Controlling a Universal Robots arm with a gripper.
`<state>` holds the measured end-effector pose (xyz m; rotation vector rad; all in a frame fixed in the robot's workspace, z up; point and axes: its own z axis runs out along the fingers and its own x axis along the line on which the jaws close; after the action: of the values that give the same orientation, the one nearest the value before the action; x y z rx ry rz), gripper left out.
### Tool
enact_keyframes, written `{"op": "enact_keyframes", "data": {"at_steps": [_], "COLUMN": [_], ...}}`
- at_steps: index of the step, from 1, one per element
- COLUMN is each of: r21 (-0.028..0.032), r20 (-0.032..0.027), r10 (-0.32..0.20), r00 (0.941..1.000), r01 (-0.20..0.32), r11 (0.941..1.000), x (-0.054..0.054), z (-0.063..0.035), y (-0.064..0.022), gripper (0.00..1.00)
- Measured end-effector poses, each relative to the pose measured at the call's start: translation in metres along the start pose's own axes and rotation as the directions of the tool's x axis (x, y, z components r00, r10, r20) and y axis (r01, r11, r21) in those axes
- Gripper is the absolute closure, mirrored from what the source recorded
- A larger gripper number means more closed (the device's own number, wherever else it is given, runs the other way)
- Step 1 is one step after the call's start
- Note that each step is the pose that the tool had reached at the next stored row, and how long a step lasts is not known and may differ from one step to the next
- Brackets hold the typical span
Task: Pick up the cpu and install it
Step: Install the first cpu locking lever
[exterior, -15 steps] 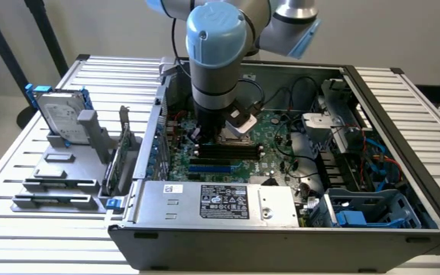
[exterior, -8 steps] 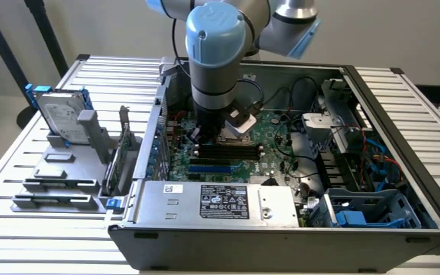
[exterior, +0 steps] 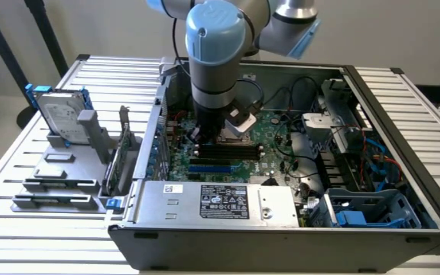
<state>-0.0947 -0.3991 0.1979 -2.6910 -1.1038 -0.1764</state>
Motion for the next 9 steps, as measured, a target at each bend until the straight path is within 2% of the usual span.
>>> {"op": "enact_keyframes", "data": {"at_steps": [4, 9], "r21": [0.0000, 0.0001], "r20": [0.0001, 0.0021], "r10": [0.000, -0.003], "r00": [1.0000, 1.0000], "r01": [0.000, 0.003], "r11": [1.0000, 1.0000], "x": [0.003, 0.012], "z": [-0.0082, -0.0158], "y": [-0.0031, -0.0117], "gripper": [0.89, 0.89]}}
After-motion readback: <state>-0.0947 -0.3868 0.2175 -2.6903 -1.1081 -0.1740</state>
